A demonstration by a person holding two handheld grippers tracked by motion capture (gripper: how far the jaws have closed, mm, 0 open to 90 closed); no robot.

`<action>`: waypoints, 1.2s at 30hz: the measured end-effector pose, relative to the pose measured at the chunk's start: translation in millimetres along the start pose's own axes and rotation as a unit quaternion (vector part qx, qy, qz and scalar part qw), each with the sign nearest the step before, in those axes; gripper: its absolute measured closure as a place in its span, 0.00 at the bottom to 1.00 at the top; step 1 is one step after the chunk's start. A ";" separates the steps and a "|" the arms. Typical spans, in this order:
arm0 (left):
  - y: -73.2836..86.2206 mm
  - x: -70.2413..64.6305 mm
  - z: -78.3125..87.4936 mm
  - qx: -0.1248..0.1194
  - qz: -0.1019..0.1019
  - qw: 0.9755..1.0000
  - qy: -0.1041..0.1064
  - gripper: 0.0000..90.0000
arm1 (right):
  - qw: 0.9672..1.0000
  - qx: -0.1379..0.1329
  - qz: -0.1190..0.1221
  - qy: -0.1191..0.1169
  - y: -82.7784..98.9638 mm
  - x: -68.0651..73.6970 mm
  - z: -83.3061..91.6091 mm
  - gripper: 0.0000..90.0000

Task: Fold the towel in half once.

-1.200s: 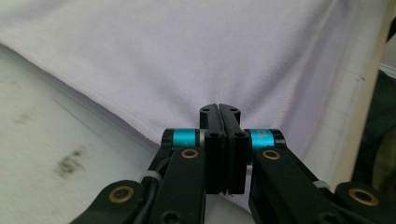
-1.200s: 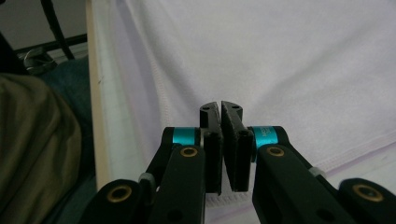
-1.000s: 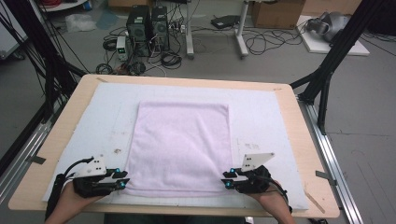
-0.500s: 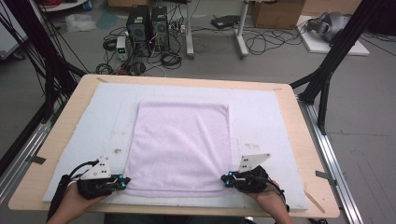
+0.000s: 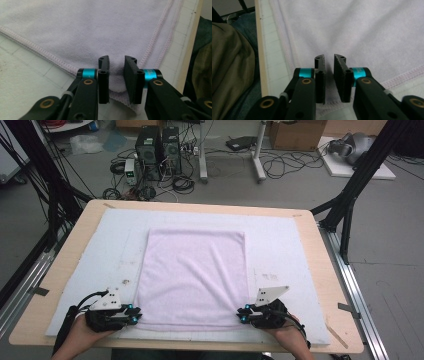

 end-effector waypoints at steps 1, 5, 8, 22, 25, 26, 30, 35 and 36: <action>-0.2 -0.7 0.3 -0.001 -0.002 1.000 0.001 0.95 | 1.000 0.002 -0.005 0.000 1.7 -0.5 -1.8 0.84; -1.5 -1.7 3.7 -0.006 -0.007 1.000 -0.007 0.99 | 1.000 0.001 -0.004 -0.009 1.8 -0.5 -2.5 0.96; -6.3 -2.4 13.4 -0.023 -0.005 1.000 -0.013 0.99 | 1.000 -0.003 0.002 -0.003 -2.1 0.6 0.1 0.97; 2.7 -15.8 27.6 -0.020 -0.001 1.000 -0.007 0.99 | 1.000 -0.023 0.015 -0.011 -9.4 14.7 15.1 0.97; 5.3 -15.9 20.4 -0.007 0.000 1.000 -0.002 0.92 | 1.000 -0.008 0.011 -0.016 -1.1 14.0 7.2 0.92; 3.6 -16.3 19.3 -0.010 0.002 1.000 0.000 0.87 | 1.000 -0.009 0.010 -0.019 -1.8 14.2 7.7 0.91; 0.6 -13.8 12.6 -0.009 0.002 1.000 0.003 0.81 | 1.000 -0.016 0.005 -0.021 -4.1 13.0 8.8 0.87; 7.9 -13.2 8.2 -0.001 -0.004 1.000 0.002 0.90 | 0.999 0.010 0.003 -0.033 9.0 16.4 1.6 0.95; 8.1 -13.5 8.7 -0.001 -0.006 1.000 0.001 0.90 | 0.999 0.014 0.007 -0.034 9.5 17.9 2.6 0.96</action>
Point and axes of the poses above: each handheld gripper's, and its own axes: z roughly backward along the jaws, y roughly out of its underside, x roughly to its left, the point moved 9 cm from there along -z, roughly forward along the jaws, and after that the axes turned 2 degrees about -x, right-handed, at the moved point
